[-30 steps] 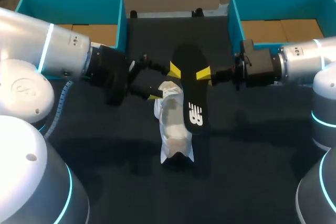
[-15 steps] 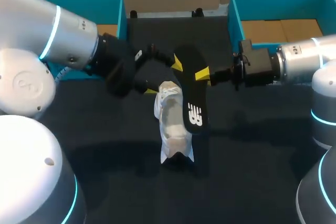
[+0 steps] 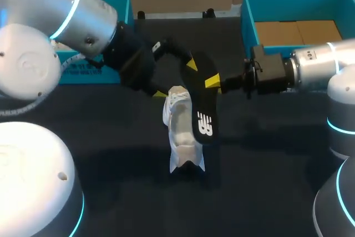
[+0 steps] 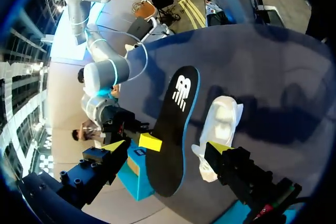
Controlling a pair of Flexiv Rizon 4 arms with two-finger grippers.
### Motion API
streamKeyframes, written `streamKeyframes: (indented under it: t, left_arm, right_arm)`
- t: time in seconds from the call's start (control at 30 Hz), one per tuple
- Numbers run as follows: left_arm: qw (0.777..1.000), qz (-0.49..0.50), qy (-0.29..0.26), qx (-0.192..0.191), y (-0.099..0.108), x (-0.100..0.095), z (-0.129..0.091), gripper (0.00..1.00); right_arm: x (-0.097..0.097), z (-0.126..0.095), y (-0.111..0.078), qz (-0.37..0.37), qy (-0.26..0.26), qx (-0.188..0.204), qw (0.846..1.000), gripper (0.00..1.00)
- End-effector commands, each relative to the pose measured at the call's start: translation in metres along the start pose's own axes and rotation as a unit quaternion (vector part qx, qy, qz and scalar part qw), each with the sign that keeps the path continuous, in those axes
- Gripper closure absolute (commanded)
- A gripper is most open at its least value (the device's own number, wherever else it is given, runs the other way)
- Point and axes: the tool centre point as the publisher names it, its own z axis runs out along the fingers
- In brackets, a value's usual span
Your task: Take the shoe out of the shoebox, open the shoe tongue, remove and reinsert the insole, then place the shoe into the shoebox
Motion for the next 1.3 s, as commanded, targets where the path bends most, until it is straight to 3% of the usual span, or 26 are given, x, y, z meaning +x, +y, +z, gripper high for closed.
streamKeyframes:
  t: [0.03, 0.3, 0.63, 1.3]
  left_arm:
    - [0.993, -0.002, 0.12, -0.003, 0.006, -0.011, 0.004, 0.0]
    - [0.984, 0.021, 0.177, -0.024, 0.011, -0.019, 0.007, 0.0]
    - [0.968, 0.05, 0.245, -0.018, 0.011, -0.019, 0.015, 0.0]
    - [0.959, 0.065, 0.277, -0.013, 0.01, -0.02, 0.021, 0.0]
  right_arm:
    - [-0.002, 0.004, -0.001, 0.001, -0.001, -0.002, 1.0, 1.0]
    - [-0.004, 0.007, -0.001, 0.002, 0.0, -0.002, 1.0, 1.0]
    - [-0.008, 0.01, 0.001, 0.003, 0.002, 0.001, 1.0, 1.0]
    - [-0.005, 0.008, 0.008, -0.004, -0.003, 0.004, 1.0, 1.0]
